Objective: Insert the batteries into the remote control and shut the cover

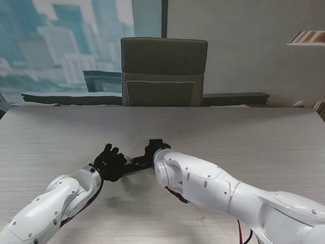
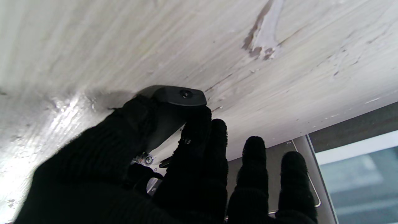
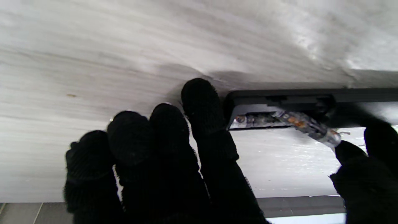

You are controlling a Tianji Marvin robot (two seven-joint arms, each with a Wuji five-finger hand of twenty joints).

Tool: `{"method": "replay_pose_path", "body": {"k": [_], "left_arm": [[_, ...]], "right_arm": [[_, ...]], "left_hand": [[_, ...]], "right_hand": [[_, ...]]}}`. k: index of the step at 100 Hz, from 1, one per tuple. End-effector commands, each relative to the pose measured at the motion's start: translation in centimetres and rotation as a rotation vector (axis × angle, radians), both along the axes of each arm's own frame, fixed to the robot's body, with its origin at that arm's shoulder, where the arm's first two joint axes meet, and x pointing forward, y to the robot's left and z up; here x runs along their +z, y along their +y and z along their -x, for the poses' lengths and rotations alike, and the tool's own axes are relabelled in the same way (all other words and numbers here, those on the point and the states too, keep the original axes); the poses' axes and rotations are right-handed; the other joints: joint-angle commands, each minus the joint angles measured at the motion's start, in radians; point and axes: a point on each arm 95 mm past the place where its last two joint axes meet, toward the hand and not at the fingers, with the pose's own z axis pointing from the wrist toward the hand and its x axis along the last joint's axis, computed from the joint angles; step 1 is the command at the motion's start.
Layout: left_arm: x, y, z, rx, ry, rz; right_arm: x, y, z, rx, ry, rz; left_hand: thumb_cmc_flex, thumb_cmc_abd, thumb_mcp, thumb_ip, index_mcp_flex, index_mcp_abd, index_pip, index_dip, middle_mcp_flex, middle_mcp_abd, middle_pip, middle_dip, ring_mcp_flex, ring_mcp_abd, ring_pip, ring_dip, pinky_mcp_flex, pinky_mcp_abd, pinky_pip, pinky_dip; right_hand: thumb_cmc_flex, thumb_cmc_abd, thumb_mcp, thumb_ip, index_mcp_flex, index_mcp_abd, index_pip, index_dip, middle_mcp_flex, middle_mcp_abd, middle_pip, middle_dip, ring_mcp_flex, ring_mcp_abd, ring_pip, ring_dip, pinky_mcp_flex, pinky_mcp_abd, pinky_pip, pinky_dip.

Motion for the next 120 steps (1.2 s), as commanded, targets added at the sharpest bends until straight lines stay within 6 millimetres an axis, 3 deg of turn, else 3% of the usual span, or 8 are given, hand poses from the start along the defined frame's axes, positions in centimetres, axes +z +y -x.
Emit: {"method": "replay_pose_path", "body": {"k": [1, 60, 89, 120], "left_arm": [[-2.55, 0.61, 1.38, 0.010, 0.082, -0.037], [-2.61, 0.58, 1.41, 0.011, 0.086, -0.033], [-2.66, 0.52, 1.41, 0.010, 0.088, -0.034], [-2.70, 0.47, 1.40, 0.009, 0.092, -0.035]], "right_arm": [[-0.41, 0.65, 0.55, 0.010, 0.033, 0.001], [-1.17, 0.92, 0.34, -0.006, 0.065, 0.013], [-1.39, 0.60, 0.39, -0.006, 0.075, 0.003], [-1.28, 0.24, 0.41, -0.002, 0.062, -0.037]], "left_hand": [[0.122, -0.025, -0.018, 0.019, 0.056, -0.294, 0.117, 0.046, -0.002, -0.013, 0.016, 0.011, 0.008, 0.010, 0.014, -0.011, -0.009, 0.010, 0.017, -0.018], [0.118, -0.020, -0.025, 0.022, 0.056, -0.293, 0.116, 0.046, -0.003, -0.012, 0.015, 0.010, 0.007, 0.009, 0.013, -0.011, -0.011, 0.009, 0.016, -0.017], [0.119, -0.019, -0.025, 0.023, 0.056, -0.291, 0.115, 0.046, -0.003, -0.012, 0.016, 0.011, 0.006, 0.010, 0.013, -0.011, -0.010, 0.010, 0.016, -0.016], [0.118, -0.020, -0.025, 0.023, 0.056, -0.292, 0.116, 0.046, -0.003, -0.012, 0.016, 0.010, 0.008, 0.011, 0.014, -0.011, -0.010, 0.011, 0.015, -0.015]], "right_hand": [[0.010, -0.017, 0.006, 0.030, 0.025, -0.023, -0.012, -0.006, 0.053, 0.067, 0.011, 0.002, 0.048, 0.033, 0.025, -0.017, -0.002, 0.017, 0.024, 0.023], [0.121, -0.028, 0.085, 0.051, 0.048, -0.028, -0.003, 0.006, 0.080, 0.069, 0.016, 0.007, 0.081, 0.040, 0.045, -0.033, 0.030, 0.024, 0.041, 0.032], [0.213, -0.043, 0.155, 0.071, 0.047, -0.030, -0.004, 0.011, 0.080, 0.069, 0.015, 0.007, 0.084, 0.041, 0.047, -0.039, 0.026, 0.025, 0.038, 0.032], [0.248, -0.069, 0.227, 0.075, 0.039, -0.028, -0.014, 0.011, 0.071, 0.069, 0.011, 0.005, 0.080, 0.041, 0.044, -0.044, 0.019, 0.024, 0.033, 0.031]]}}
